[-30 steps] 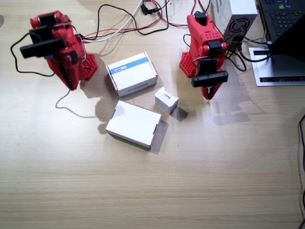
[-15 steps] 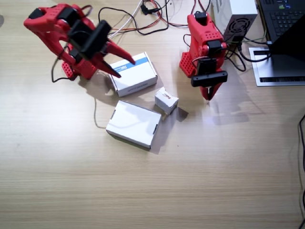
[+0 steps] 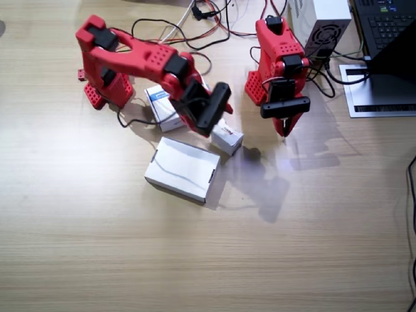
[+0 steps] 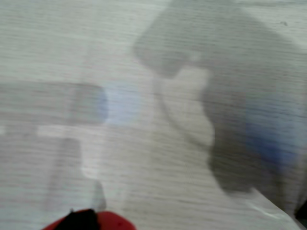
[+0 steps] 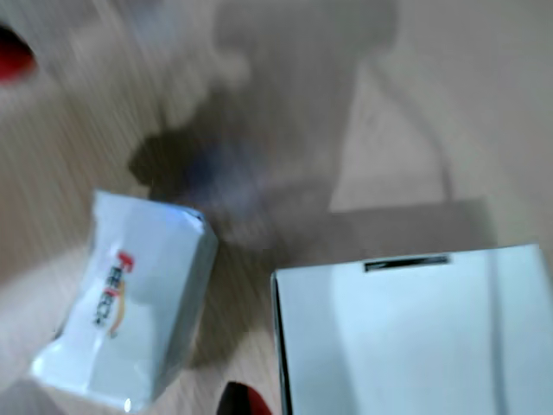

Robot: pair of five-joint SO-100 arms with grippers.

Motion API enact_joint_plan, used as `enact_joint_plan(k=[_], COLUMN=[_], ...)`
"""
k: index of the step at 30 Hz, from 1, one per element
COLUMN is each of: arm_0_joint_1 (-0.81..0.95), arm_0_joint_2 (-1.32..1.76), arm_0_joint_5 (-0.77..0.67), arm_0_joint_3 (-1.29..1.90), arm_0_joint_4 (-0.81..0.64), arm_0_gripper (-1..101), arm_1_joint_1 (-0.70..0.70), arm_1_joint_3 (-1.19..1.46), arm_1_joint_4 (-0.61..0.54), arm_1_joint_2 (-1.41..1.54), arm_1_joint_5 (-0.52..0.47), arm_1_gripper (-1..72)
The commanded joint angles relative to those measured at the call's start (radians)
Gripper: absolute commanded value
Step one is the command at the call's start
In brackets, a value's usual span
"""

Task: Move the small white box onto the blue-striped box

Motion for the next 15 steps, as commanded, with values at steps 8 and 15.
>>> enact_joint_plan(k=[8,15], arm_0_joint_1=[0.012,0.014], arm_0_joint_2=[0.015,0.015], arm_0_joint_5=[0.012,0.023], arm_0_joint_3=[-0.018,-0.018], arm_0_joint_4=[0.002,0.003], arm_0_gripper=[0,0], arm_1_joint_1=[-0.095,-0.104], arm_1_joint_3=[-0.862,-0.943], arm_1_joint_4=[0.325,0.33], arm_1_joint_2=[-0.621,-0.687], arm_1_joint_5=[-0.034,0.031], arm_1_gripper=[44.5,3.6])
